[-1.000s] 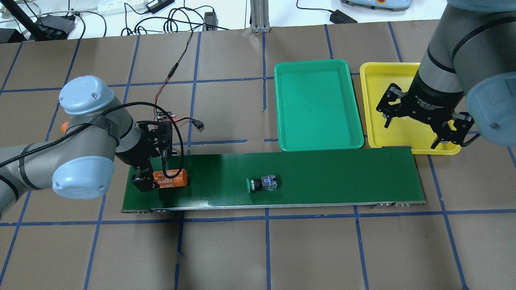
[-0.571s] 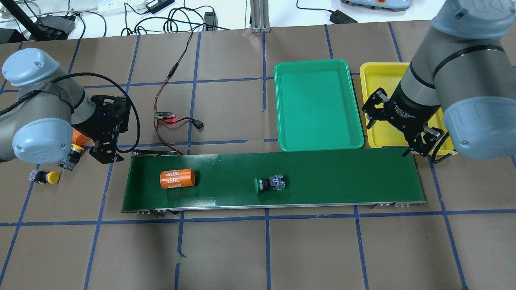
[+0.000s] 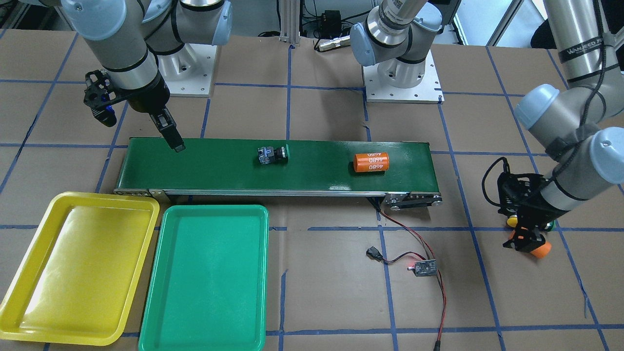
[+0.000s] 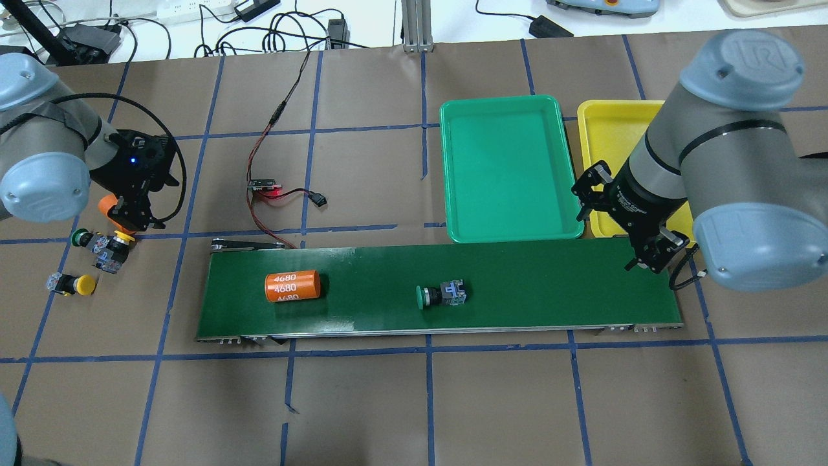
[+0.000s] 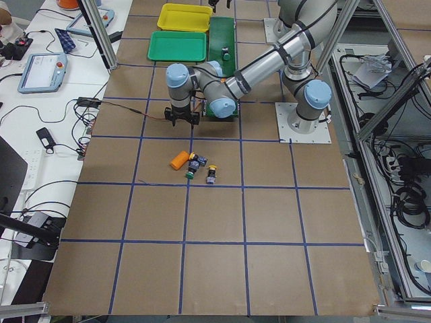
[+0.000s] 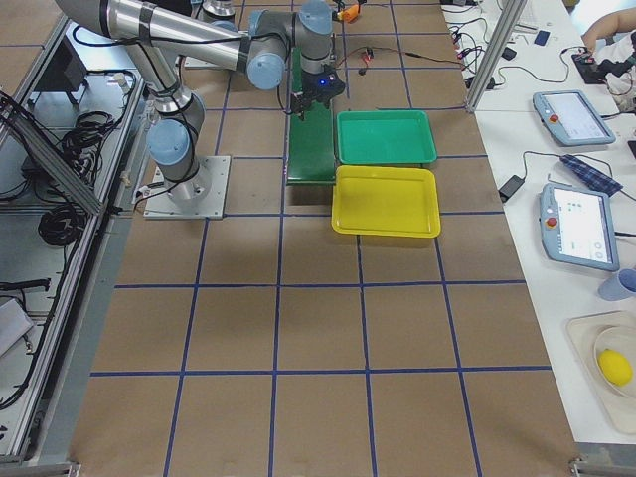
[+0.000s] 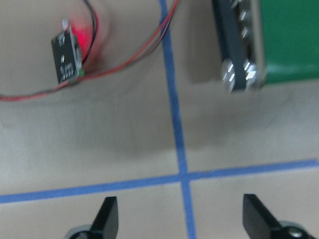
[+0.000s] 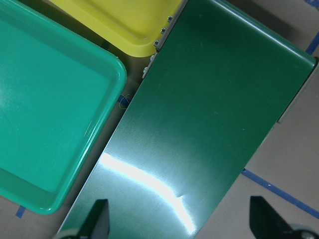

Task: Sort buttons by color to trays
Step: 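Grasp another orange cylinder with left gripper while right gripper lowers to belt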

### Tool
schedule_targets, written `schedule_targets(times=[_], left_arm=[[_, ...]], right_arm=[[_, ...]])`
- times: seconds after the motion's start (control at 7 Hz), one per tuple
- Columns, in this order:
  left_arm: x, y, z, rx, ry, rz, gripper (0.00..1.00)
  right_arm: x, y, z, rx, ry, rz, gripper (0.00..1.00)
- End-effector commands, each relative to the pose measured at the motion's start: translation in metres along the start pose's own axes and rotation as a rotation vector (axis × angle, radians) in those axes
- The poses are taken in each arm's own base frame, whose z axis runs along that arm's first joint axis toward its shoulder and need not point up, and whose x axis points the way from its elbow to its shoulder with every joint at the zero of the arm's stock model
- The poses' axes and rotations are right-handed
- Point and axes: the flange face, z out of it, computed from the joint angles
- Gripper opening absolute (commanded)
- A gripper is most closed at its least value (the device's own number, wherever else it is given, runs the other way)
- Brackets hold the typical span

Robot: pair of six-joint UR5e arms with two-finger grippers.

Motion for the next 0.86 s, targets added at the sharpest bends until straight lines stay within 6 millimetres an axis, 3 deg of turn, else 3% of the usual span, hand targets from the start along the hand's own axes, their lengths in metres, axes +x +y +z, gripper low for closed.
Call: schedule_targets(times=[0.0, 0.14, 0.57, 0.71], left_arm=[[-0.002, 0.077, 0.022, 0.005, 0.016, -0.01, 0.89], [0.003, 0.093, 0.042, 0.022, 0.034, -0.019, 0.89], [0.015, 0.098, 0.061, 0.048, 0.062, -0.032, 0.89], [0.014, 0.099, 0.068, 0.056, 0.069, -0.029, 0.85]], right_arm=[[0.0, 0.007, 0.006, -0.005, -0.002, 0.016, 1.0], [0.001, 0.007, 0.007, -0.005, 0.001, 0.018, 1.0], [0.006, 0.011, 0.021, -0.014, 0.01, 0.043, 1.0], [0.013, 0.014, 0.032, -0.026, 0.03, 0.045, 1.0]])
